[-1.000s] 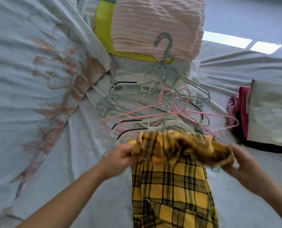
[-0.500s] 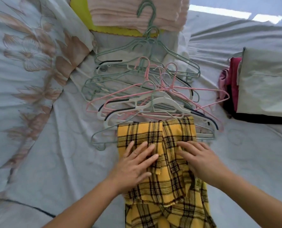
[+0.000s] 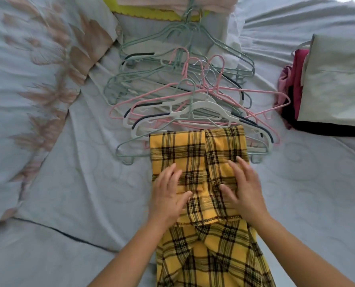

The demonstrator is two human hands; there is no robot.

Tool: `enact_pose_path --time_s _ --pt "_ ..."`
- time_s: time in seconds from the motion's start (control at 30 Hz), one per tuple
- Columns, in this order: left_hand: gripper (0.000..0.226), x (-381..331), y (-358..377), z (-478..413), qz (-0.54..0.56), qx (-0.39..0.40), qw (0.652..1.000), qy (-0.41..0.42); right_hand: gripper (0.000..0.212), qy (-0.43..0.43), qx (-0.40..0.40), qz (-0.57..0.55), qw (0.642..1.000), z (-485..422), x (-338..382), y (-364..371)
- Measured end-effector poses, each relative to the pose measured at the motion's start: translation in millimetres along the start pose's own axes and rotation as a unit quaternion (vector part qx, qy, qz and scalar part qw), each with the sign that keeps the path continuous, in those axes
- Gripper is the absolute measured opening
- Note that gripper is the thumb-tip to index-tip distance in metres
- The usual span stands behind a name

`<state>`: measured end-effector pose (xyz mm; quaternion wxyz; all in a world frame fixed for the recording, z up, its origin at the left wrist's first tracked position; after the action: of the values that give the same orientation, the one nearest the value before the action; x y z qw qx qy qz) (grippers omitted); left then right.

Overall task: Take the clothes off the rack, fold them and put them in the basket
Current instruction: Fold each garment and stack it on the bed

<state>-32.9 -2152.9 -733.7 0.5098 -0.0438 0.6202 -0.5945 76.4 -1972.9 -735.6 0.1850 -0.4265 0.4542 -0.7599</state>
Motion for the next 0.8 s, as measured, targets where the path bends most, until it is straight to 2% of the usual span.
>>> enact_pose_path --time_s 0.03,0.07,0.13,0.17,0.23,0.3,0.37,0.4,0.47,0.5,0.53,0.63,0.67,0.73,0.77,0.8 --pt "0.07 10.7 -1.7 29.5 0.079 -0.046 0.989 -0.113 0.066 0.096 -0.031 -0.071 0.992 19.5 -16.3 -4.8" --pt "0.069 21.6 3.6 61.3 0.151 -0.065 0.959 -0.232 0.067 0.195 -0.042 -0.133 0.971 43.5 -33.4 -5.7" --pt "0.063 33.4 22.3 113.8 0.249 -0.065 0.877 -0.406 0.07 0.334 0.002 -0.212 0.918 96.0 -58.4 3.8" --pt "0.058 35.0 31.5 132.0 0.281 -0.054 0.845 -0.452 0.069 0.365 0.043 -0.236 0.9 120.2 -63.9 10.8" --pt "0.048 35.0 46.9 157.4 0.325 -0.017 0.808 -0.49 0.055 0.397 0.129 -0.249 0.874 159.2 -66.8 20.8" --pt "0.05 35.3 59.3 170.1 0.343 0.053 0.787 -0.509 0.037 0.392 0.181 -0.225 0.873 177.4 -70.6 26.0" --pt "0.057 26.4 62.8 187.1 0.345 0.156 0.777 -0.503 0.019 0.375 0.226 -0.241 0.866 181.9 -67.5 24.0" --pt "0.061 19.5 61.6 191.5 0.348 0.203 0.777 -0.484 0.013 0.38 0.251 -0.267 0.849 182.2 -65.4 19.9" --pt "0.091 13.6 55.8 195.7 0.373 0.238 0.792 -0.421 0.012 0.41 0.297 -0.344 0.791 184.1 -58.0 3.5" --pt "0.101 9.0 46.6 198.8 0.396 0.244 0.791 -0.397 0.016 0.42 0.315 -0.393 0.755 185.4 -52.5 -7.6" --pt "0.101 3.8 35.8 200.3 0.438 0.245 0.778 -0.377 0.025 0.42 0.328 -0.439 0.723 184.4 -46.7 -20.1" --pt "0.059 -5.5 -5.6 183.6 0.615 0.157 0.68 -0.367 0.068 0.4 0.349 -0.553 0.642 168.8 -35.0 -50.1" --pt "0.05 -7.1 -18.9 170.3 0.662 0.123 0.647 -0.356 0.073 0.397 0.341 -0.587 0.618 154.7 -36.7 -54.1" --pt "0.06 -10.4 -46.1 129.2 0.732 0.093 0.601 -0.308 0.063 0.386 0.338 -0.635 0.578 115.6 -23.8 -61.9" --pt "0.068 -9.4 -54.9 105.5 0.759 0.089 0.58 -0.281 0.055 0.342 0.35 -0.67 0.557 89.0 -16.4 -63.2" --pt "0.074 -4.2 -58.4 80.0 0.788 0.076 0.552 -0.262 0.049 0.29 0.348 -0.698 0.554 59.4 -13.4 -63.2"
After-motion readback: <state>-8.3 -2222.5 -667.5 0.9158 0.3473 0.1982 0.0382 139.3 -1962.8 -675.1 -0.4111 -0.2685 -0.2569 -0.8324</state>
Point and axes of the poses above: each hand's wrist, its own z-axis away from the middle knuckle, its own y-axis out of the palm, x = y × z, the point moved 5 cm from there along -z, towards the middle knuckle, and after that the axes turned 1 degree about y, right-handed, at the moved point
